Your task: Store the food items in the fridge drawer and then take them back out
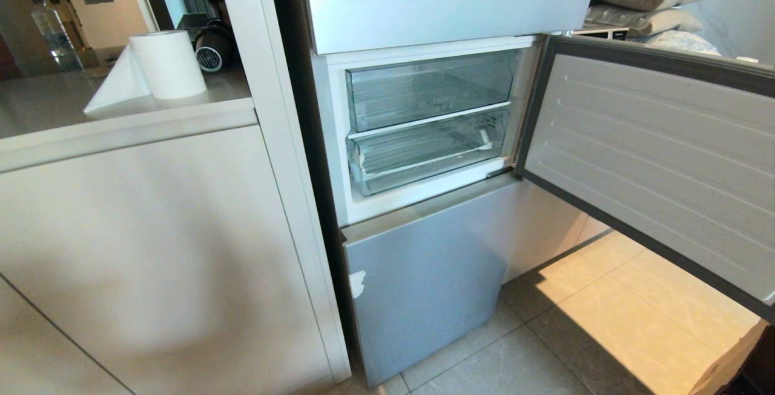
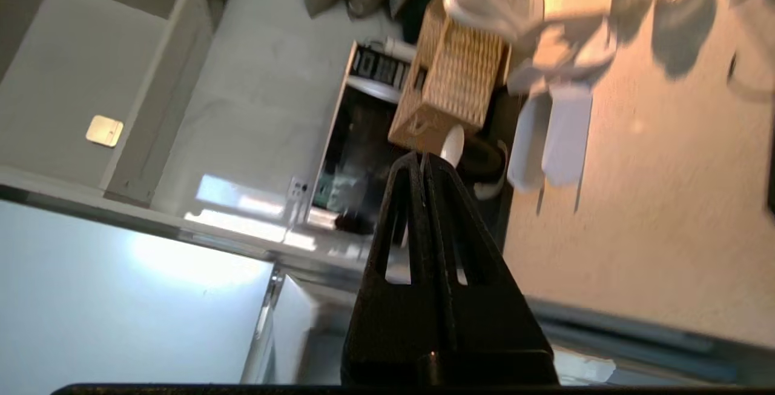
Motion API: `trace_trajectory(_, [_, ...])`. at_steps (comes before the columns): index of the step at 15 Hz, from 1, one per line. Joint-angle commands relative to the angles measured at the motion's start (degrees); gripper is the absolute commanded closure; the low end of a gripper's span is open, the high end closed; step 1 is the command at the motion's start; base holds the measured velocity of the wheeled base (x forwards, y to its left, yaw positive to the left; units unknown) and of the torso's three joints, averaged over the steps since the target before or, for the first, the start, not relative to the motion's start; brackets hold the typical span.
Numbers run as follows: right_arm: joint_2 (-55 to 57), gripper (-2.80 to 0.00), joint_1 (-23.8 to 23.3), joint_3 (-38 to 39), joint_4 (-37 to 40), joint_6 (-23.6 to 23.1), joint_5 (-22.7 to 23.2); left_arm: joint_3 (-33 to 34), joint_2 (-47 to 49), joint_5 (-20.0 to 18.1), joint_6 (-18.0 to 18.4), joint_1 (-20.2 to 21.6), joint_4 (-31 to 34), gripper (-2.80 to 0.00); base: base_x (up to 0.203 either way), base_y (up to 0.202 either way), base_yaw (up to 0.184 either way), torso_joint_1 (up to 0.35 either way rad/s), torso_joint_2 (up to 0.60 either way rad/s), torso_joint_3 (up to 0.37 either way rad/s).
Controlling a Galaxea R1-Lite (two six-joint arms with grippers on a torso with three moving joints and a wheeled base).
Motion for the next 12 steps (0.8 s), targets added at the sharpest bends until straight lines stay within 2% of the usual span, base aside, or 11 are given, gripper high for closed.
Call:
trace_trajectory(1, [5.6, 0.00, 3.0, 0.0, -0.2, 2.2, 0.4, 0.1, 0.1, 0.0, 0.0, 0.0, -0.1, 0.00, 0.000, 0.000, 0.000, 0.000, 0.00, 0.000])
trace_trajectory(6, [8.3, 0.00, 9.7, 0.3, -0.4, 3.7, 1.8, 0.1, 0.1, 0.0, 0.0, 0.0, -0.1, 0.00, 0.000, 0.000, 0.000, 0.000, 0.00, 0.000])
trace_trajectory(9, [2.4, 0.00, 10.0, 6.5, -0.4, 3.7, 7.2, 0.1, 0.1, 0.0, 0.0, 0.0, 0.0, 0.00, 0.000, 0.000, 0.000, 0.000, 0.00, 0.000])
trace_trajectory(12, [-6.0, 0.00, 9.7, 13.3, -0.5, 3.5, 9.7, 0.1, 0.1, 0.0, 0.0, 0.0, 0.0, 0.00, 0.000, 0.000, 0.000, 0.000, 0.00, 0.000])
